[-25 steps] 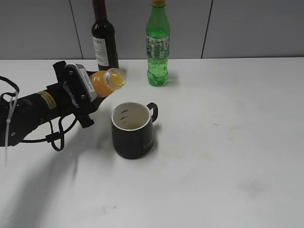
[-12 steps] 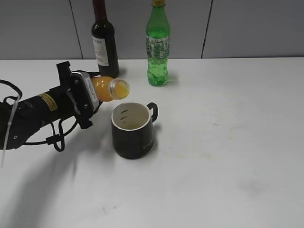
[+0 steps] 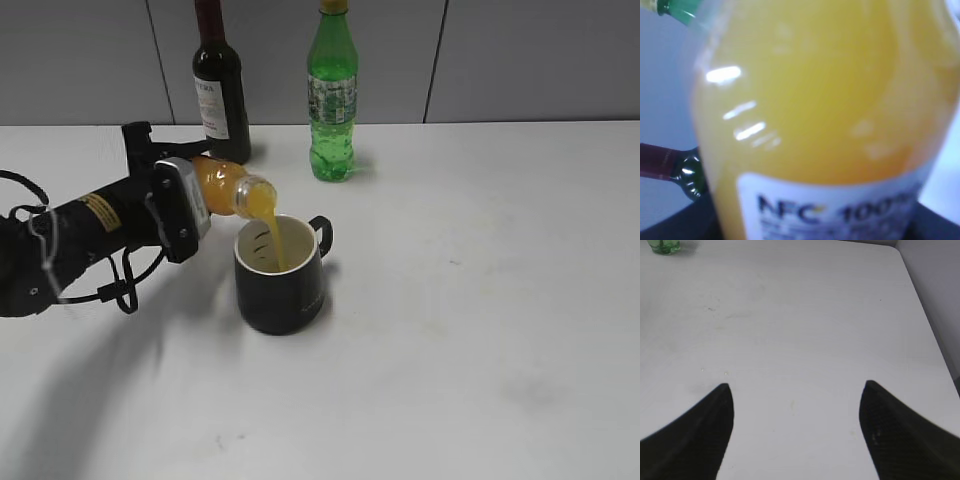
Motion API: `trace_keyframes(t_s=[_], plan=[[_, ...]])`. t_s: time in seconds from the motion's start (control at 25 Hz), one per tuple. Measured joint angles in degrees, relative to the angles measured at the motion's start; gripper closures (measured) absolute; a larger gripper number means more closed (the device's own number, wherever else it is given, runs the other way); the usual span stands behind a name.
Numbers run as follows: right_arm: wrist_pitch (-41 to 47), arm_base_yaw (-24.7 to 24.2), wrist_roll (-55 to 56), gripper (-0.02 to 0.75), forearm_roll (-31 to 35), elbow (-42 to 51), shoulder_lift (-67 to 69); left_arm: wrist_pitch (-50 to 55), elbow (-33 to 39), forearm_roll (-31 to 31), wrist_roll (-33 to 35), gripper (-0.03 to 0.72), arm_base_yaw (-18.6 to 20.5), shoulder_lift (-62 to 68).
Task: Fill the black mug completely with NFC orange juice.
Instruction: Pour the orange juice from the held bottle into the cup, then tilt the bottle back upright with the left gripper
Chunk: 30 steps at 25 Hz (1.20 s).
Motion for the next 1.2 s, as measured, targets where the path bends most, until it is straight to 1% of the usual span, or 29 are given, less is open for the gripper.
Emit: trace_keyframes(t_s=[0.16,0.32,0.72,1.04,1.2], plan=[[0.0,0.0,0.0,0.144,0.0,0.0,0.0,-0.3,0.0,0.0,2.0,0.221,0.0,0.4],[0.0,0.0,0.0,0.144,0.0,0.0,0.0,-1.6,0.0,-0.1,2.5,0.221,0.0,0.7],[0.0,0.0,0.0,0.144,0.0,0.0,0.0,-3.0,0.0,-2.6,6.6,0.221,0.0,0.7],[0.0,0.0,0.0,0.144,0.0,0.0,0.0,-4.7,0.0,-2.9,7.5,0.221,0.0,0.7],[0.0,0.0,0.0,0.144,0.0,0.0,0.0,-4.7,0.0,-3.1,10.1,0.221,0.0,0.7]])
